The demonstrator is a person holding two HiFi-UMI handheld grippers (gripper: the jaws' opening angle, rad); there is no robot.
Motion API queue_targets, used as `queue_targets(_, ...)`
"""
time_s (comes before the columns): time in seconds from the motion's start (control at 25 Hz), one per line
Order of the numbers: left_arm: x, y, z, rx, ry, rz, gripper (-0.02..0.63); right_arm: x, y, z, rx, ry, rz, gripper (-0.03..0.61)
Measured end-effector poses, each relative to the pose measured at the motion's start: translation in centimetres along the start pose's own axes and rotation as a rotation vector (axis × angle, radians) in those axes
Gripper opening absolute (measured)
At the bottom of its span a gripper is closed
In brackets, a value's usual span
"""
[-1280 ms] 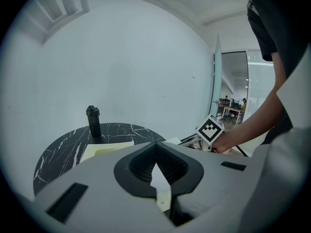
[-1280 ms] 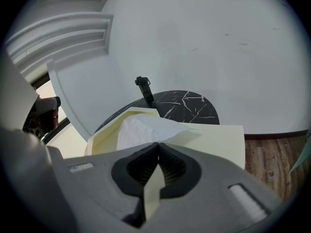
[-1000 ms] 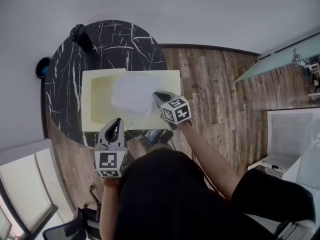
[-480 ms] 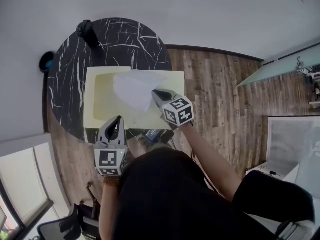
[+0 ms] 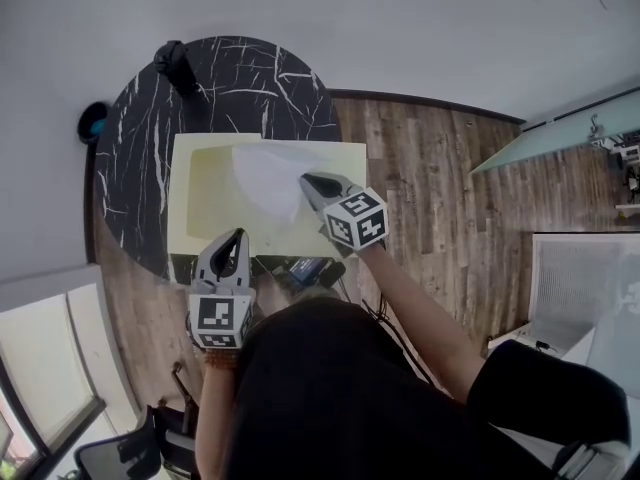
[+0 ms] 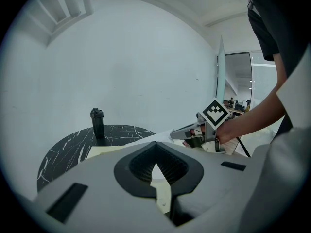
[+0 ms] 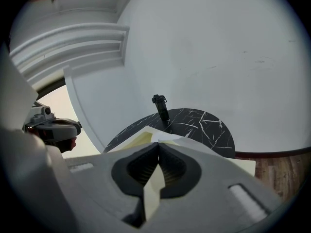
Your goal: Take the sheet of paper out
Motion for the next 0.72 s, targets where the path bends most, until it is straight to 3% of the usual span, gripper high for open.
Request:
queue_targets(0.32,-1.3,-1.0,1.2,0.019,0.026,-0.037,-0.002,-1.0,-1.5,1.6,0.003,0.041,-0.043,-0.002)
queue_targets(0.72,-5.8,-3.2,1.0,-0.024,0.033,-0.196,-0.002,-4.2,-3.9,6.6,-0.117,0.084,-0.051,-0.002)
Point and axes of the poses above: the fingertips, and each gripper's own axes: x forward along the fingers, z to its left, y out of its underside, the point moved 3 cm from there along -x, backward along the fingers, and after that the axes turned 5 degrees about -z, right-handed, at the moved point
